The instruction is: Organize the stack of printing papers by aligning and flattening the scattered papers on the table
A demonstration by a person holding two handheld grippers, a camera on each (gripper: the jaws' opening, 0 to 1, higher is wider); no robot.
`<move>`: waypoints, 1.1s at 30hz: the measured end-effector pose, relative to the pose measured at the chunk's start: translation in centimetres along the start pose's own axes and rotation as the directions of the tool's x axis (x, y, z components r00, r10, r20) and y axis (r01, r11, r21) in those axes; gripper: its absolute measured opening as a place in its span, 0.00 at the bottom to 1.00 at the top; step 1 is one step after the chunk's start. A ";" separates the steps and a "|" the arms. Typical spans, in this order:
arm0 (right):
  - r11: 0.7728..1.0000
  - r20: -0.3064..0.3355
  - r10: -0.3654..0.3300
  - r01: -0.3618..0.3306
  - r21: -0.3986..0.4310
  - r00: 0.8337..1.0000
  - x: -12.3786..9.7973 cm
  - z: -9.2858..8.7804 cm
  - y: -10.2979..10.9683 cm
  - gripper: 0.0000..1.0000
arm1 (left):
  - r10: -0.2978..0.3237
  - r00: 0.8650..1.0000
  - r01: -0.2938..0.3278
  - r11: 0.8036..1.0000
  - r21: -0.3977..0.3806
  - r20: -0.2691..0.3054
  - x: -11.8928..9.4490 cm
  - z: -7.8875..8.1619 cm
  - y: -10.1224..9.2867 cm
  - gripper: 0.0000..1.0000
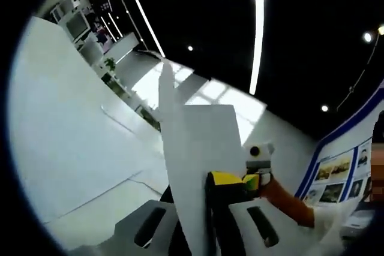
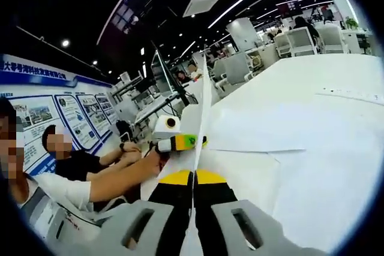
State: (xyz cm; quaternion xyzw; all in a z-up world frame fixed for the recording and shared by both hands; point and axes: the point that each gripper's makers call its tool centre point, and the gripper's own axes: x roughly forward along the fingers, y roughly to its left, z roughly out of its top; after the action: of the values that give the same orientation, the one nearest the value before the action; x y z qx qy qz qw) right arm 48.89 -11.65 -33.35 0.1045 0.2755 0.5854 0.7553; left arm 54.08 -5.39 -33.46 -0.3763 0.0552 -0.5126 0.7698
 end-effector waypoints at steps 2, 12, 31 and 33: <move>1.000 0.003 -0.010 0.010 0.002 1.000 0.0 -0.1 -0.4 0.00 | 0.019 1.000 -0.019 1.000 0.016 -0.011 0.1 -0.2 0.3 0.06; 0.996 0.000 -0.085 0.085 -0.029 0.996 -0.6 -0.7 -0.8 0.00 | 0.018 0.999 -0.016 0.997 0.073 -0.035 0.2 -0.9 -0.5 0.06; 0.992 0.019 -0.126 0.126 -0.003 0.992 -0.5 -1.6 -0.6 0.00 | -0.003 1.000 0.007 0.992 0.128 -0.031 -0.1 -0.8 -0.8 0.06; 0.992 0.022 -0.128 0.128 -0.002 0.992 -0.6 -1.6 -0.7 0.00 | -0.007 1.000 0.011 0.991 0.132 -0.029 -0.2 -0.9 -1.0 0.06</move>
State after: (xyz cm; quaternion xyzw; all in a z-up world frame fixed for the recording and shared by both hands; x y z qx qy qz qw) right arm 48.51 -12.63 -34.83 0.0918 0.2725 0.5351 0.7943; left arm 52.82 -5.90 -33.48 -0.3174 0.0306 -0.5239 0.7898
